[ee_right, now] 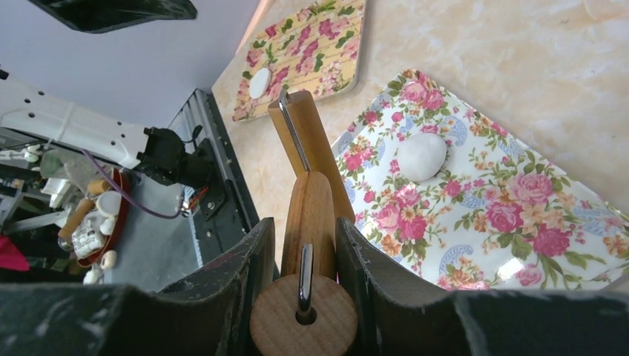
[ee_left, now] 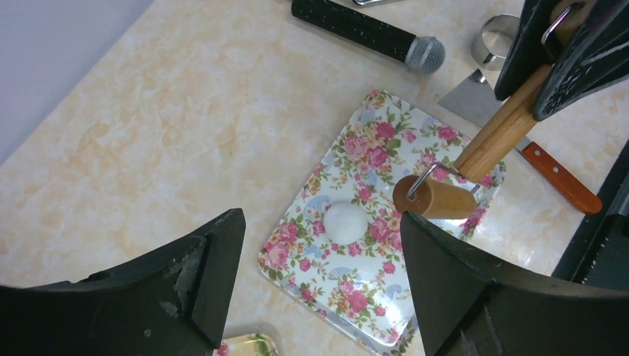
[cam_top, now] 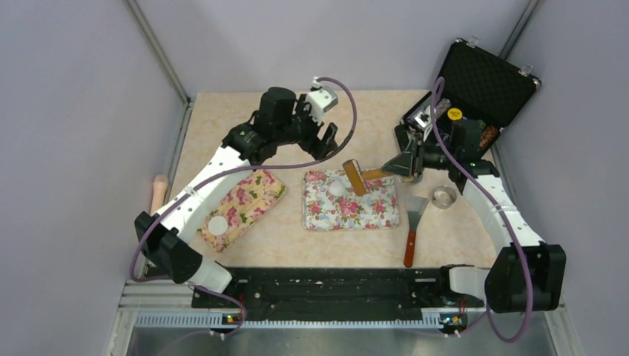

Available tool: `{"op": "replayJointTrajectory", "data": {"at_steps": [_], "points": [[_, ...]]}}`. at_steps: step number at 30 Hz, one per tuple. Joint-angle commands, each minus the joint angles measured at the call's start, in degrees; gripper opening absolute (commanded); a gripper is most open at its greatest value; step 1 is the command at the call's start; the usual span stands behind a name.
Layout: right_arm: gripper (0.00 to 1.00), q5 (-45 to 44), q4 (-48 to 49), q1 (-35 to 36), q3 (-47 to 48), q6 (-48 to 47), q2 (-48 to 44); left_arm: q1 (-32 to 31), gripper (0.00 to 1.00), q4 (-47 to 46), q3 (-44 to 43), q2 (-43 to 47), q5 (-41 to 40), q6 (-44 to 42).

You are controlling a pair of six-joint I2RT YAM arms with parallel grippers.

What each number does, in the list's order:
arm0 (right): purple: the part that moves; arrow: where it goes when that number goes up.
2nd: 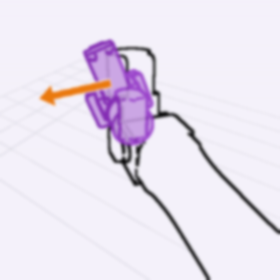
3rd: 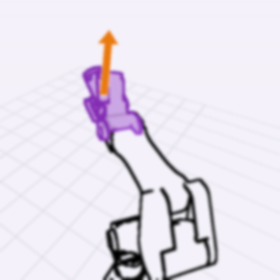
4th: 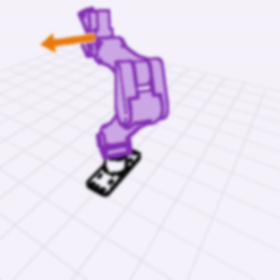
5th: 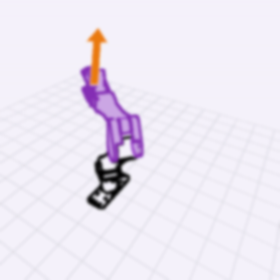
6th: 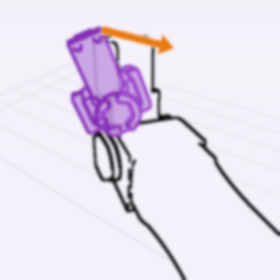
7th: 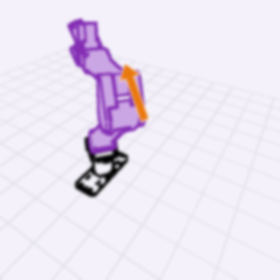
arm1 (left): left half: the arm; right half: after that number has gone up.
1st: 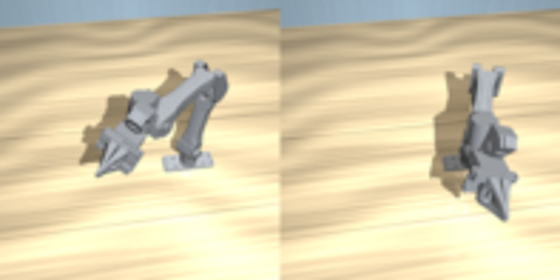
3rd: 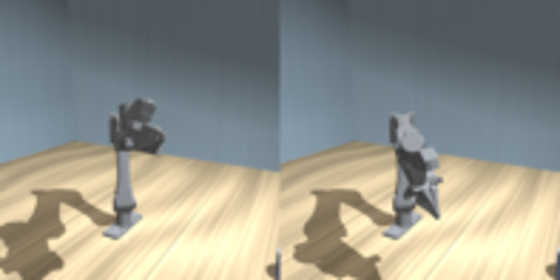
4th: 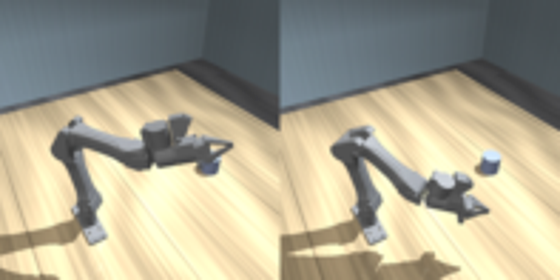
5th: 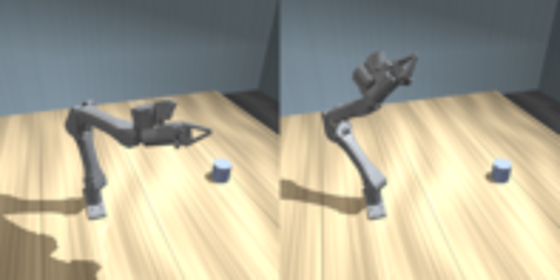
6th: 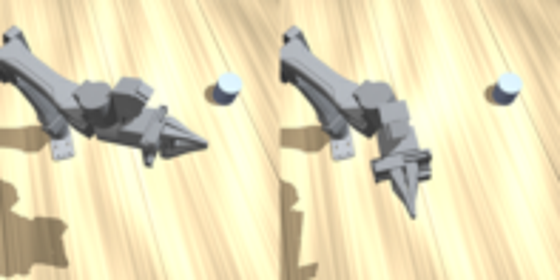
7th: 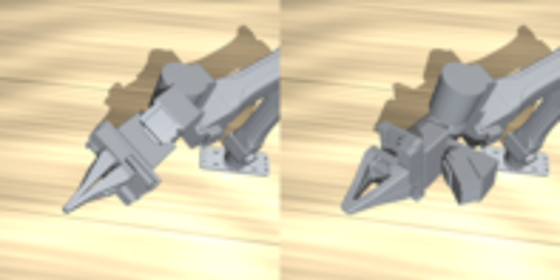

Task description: Roll out the dumpling wrappers from the dough

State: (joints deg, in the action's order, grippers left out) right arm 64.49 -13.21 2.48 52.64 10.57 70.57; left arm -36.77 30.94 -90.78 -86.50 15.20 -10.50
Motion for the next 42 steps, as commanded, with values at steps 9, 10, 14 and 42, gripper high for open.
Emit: {"op": "replayJointTrajectory", "data": {"at_steps": [9, 10, 14, 42], "points": [[0.0, 7.52, -1.64, -0.4, 2.81, -6.26, -4.07, 1.9, 0.91, -7.68, 9.19, 0.28, 23.43, 2.32], [0.0, 8.1, -1.68, -0.43, 2.75, -6.37, -4.12, 1.86, 0.91, -7.42, 8.95, -0.31, 22.9, 2.05], [0.0, 9.12, -2.11, -0.45, 2.38, -7.31, -4.49, 1.6, 0.92, -7.05, 8.4, -1.87, 24.7, 1.67], [0.0, 11.95, -1.64, -0.39, 1.08, -8.21, -3.5, -2.6, 0.0, -2.51, 4.26, -8.62, 33.71, 1.61]]}}
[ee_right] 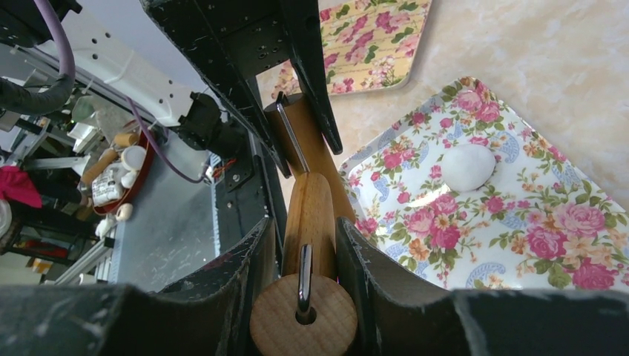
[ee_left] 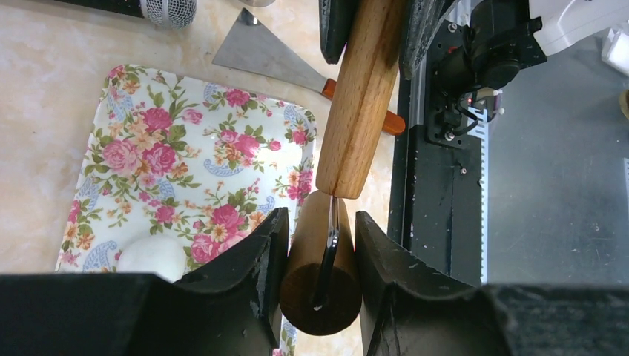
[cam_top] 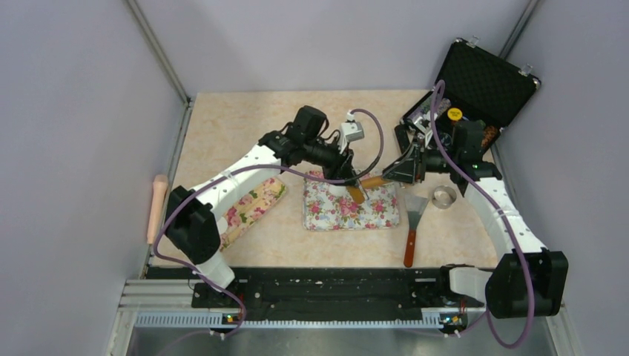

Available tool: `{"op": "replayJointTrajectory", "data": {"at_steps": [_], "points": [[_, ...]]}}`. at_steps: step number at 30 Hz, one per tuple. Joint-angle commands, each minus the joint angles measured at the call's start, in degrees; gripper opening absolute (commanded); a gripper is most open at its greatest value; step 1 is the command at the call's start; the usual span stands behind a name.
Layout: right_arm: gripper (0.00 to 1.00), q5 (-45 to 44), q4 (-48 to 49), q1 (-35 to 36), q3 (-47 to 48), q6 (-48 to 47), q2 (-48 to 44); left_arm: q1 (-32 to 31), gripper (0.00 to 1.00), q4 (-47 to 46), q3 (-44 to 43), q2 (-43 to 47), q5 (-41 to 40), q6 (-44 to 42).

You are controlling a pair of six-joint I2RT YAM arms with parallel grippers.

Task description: Roll out the dumpling wrappers from the dough

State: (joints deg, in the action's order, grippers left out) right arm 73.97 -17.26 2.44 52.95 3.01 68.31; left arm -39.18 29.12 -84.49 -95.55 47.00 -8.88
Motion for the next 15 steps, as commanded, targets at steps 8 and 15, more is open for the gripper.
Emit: {"op": "replayJointTrajectory", "data": {"at_steps": [8, 15], "points": [[0.61, 0.92, 0.47, -0.66, 0.49, -5.35, -0.98, 0.38, 0.0, -2.46, -1.38, 2.6, 1.21, 1.94], [0.77, 0.18, -3.23, -0.68, 0.84, -10.41, -0.36, 2.91, 0.0, -6.59, 0.9, 4.49, 0.66, 5.62]]}}
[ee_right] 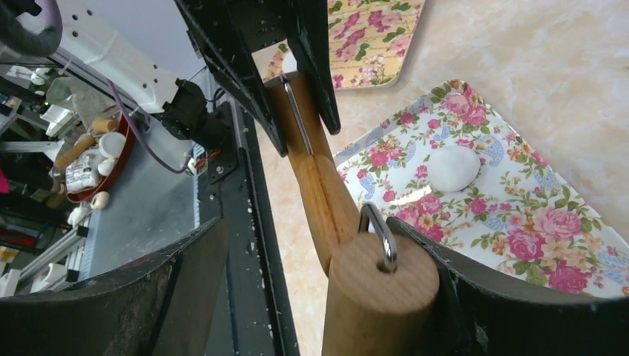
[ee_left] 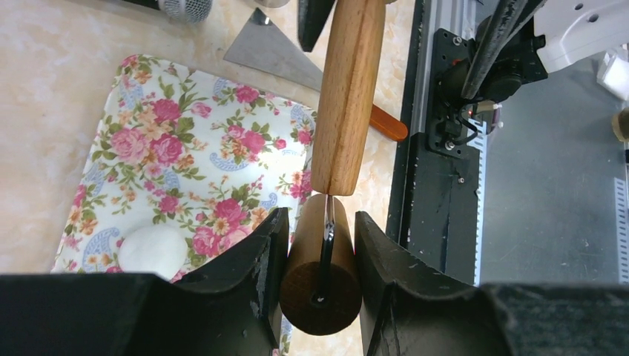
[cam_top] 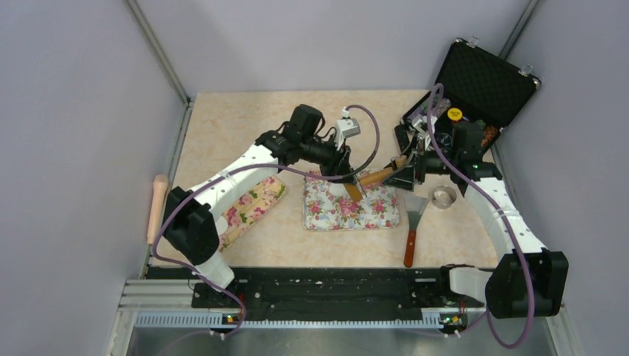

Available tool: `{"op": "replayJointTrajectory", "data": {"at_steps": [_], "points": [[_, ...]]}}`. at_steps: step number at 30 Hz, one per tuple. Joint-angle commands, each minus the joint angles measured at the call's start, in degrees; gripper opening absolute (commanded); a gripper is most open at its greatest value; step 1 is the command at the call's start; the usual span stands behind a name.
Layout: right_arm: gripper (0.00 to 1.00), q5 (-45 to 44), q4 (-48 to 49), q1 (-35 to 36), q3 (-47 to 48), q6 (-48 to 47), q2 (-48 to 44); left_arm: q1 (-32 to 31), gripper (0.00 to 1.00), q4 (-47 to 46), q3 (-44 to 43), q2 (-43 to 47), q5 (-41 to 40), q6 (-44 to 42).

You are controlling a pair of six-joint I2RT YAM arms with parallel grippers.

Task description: Roll out the dumpling wrappers from the dough

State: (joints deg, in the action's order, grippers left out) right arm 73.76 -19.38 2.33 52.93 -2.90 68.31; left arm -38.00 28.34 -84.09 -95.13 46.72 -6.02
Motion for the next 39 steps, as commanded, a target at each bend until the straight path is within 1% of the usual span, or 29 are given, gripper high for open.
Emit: {"op": "replayJointTrajectory", "data": {"at_steps": [1, 4, 9, 16, 23, 28, 34, 39], "points": [[0.77, 0.08, -1.5, -0.48, 0.88, -5.02, -0.19, 2.02, 0.0, -6.36, 0.87, 4.35, 1.26, 3.22], [0.77, -0.28, -1.59, -0.48, 0.82, -5.45, 0.52, 2.32, 0.0, -6.63, 1.25, 4.46, 1.83, 3.35], [0.71, -0.02, -1.19, 0.49, 0.86, -5.3, 1.28, 2.27, 0.0, -6.87, 1.47, 4.2, 2.23, 3.51], [0.69, 0.93, 9.4, 0.83, -2.73, 4.17, -0.05, 2.17, 0.0, -7.32, 1.3, 2.93, 3.28, 4.62], [0.67, 0.76, 10.83, 1.9, -3.15, 5.34, -0.01, 1.55, 0.0, -7.34, 0.54, 1.42, 3.71, 4.97], [0.66, -0.67, 21.1, 2.01, -6.25, 12.69, -0.69, 0.82, 0.0, -7.38, 0.51, 0.79, 3.97, 5.14], [0.63, -1.44, 24.84, 1.99, -7.46, 15.59, -0.9, 0.35, 0.0, -7.32, 0.66, 0.56, 4.22, 5.1], [0.63, -0.16, 33.16, 1.44, -9.56, 23.27, -1.74, 0.26, 0.0, -7.39, 0.98, 0.81, 4.78, 5.11]]}}
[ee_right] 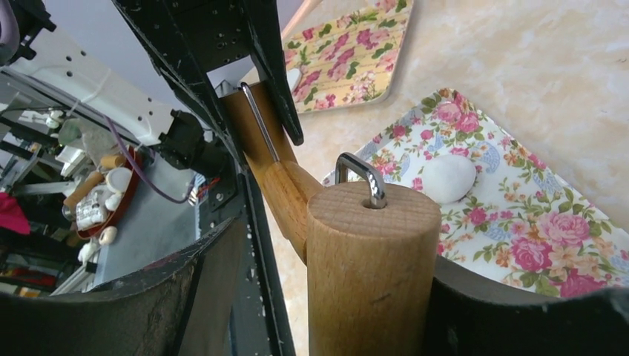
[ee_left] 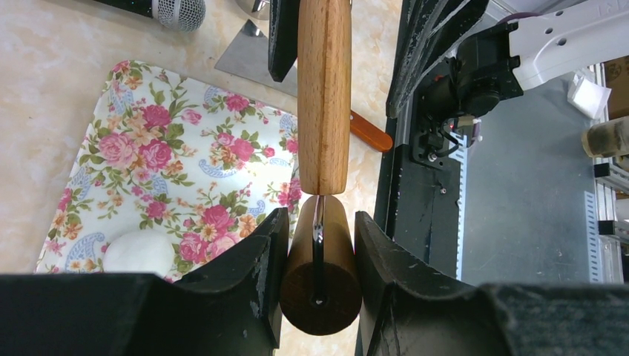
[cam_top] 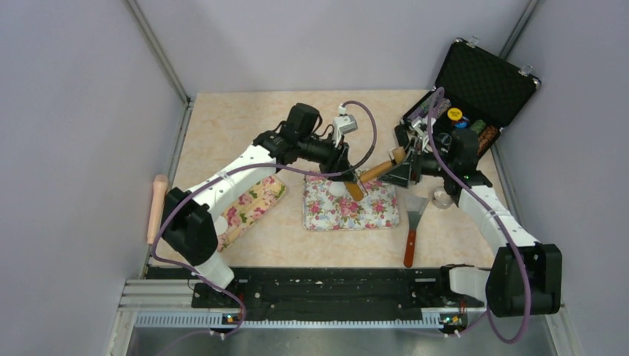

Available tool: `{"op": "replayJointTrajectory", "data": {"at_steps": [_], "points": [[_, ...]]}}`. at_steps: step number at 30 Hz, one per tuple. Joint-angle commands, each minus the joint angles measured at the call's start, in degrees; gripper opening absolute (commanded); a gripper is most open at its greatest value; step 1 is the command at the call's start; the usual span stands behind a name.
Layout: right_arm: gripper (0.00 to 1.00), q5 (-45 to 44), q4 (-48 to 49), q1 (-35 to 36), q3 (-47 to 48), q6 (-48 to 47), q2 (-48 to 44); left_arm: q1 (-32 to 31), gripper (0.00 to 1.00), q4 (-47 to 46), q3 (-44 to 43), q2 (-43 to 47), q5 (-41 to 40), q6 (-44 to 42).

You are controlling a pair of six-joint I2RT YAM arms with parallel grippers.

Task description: Roll out the dumpling wrappers from the dough

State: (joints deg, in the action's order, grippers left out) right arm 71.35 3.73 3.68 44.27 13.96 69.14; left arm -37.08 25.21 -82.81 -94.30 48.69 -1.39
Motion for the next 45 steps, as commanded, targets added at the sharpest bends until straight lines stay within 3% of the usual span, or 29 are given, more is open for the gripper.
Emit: {"op": "replayJointTrajectory", "data": {"at_steps": [1, 6, 12, 21, 24, 29, 37, 39, 43, 45], "points": [[0.63, 3.17, 12.19, -0.39, -1.39, 8.12, -2.63, -0.68, 0.0, -4.29, -0.17, 0.19, 2.7, 0.36], [0.63, 7.71, 20.55, -1.63, -3.09, 14.26, -4.2, -0.65, 0.0, -4.39, 0.62, 1.03, 0.46, -0.4], [0.63, 9.94, 21.46, -1.51, -3.81, 13.91, -7.26, -0.67, 0.0, -4.32, 0.7, 1.35, -6.29, -0.81], [0.56, 4.92, 8.21, 0.11, -1.62, 2.77, -6.3, -0.62, 0.0, -5.5, 0.45, 0.38, -8.4, 1.24], [0.6, 0.06, -0.13, 1.69, -0.25, -6.41, -6.17, -0.63, 0.0, -5.8, 0.36, 0.54, -8.52, 1.22], [0.63, -2.14, -2.15, 2.68, 0.24, -7.95, -3.38, -0.69, 0.0, -6.24, 0.6, 1.0, -7.89, 2.96], [0.45, -2.32, -2.91, 4.05, 0.73, -8.16, -2.17, -0.63, 0.0, -6.63, 1.23, 1.04, -7.91, 2.93], [0.33, -1.85, -2.49, 4.14, 0.73, -7.59, -2.09, -0.63, 0.0, -6.66, 1.24, 0.96, -7.75, 3.05], [0.0, -3.74, -2.78, 4.12, 1.0, -7.54, -1.97, -0.68, 0.0, -6.75, 1.24, 0.84, -7.63, 3.14], [0.0, -6.6, -4.45, 4.14, 1.5, -9.19, -1.77, -0.65, 0.0, -6.78, 1.11, 0.65, -7.5, 3.23]]}}
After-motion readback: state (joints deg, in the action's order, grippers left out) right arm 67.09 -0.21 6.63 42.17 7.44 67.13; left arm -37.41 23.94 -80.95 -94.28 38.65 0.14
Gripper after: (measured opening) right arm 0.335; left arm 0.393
